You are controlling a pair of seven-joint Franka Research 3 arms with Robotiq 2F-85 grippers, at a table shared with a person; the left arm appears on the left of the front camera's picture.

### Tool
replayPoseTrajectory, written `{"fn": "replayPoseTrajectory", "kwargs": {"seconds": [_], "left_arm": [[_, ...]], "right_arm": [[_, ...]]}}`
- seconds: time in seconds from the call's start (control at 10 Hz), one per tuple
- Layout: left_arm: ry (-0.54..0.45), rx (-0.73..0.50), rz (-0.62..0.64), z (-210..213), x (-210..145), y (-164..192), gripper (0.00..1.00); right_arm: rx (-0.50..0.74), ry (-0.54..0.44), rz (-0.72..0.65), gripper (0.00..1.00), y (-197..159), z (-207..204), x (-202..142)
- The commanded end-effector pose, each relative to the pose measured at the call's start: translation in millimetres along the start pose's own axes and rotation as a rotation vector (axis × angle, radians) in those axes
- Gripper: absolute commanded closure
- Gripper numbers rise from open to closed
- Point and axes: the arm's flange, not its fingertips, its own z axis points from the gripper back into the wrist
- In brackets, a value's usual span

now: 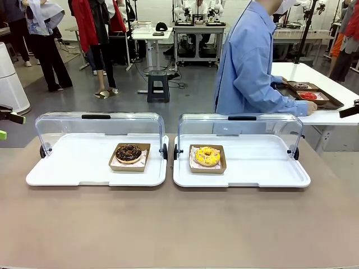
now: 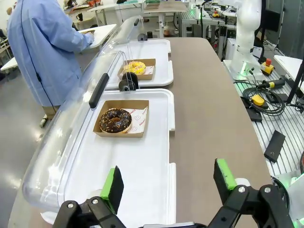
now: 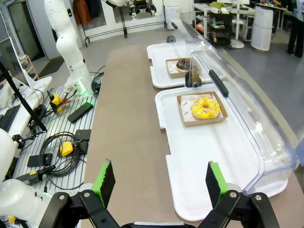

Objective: Provide the desired donut to the person.
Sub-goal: Place the picked Paper togo box onto the Handle tray extended by the person.

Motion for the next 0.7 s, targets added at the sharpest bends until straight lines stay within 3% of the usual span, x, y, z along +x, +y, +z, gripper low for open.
{"fn": "replayPoseTrajectory", "kwargs": {"seconds": [0.0,0.6], "left_arm": [[-0.006,0.003,-0.002,1.7,0.9,0.6,0.00],[-0.006,0.003,-0.002,1.7,0.9,0.6,0.00]], "right_arm": [[0.004,-0.008,0.004,0.00,0.5,-0.4,0.8],[0.004,-0.008,0.004,0.00,0.5,-0.4,0.8]]}}
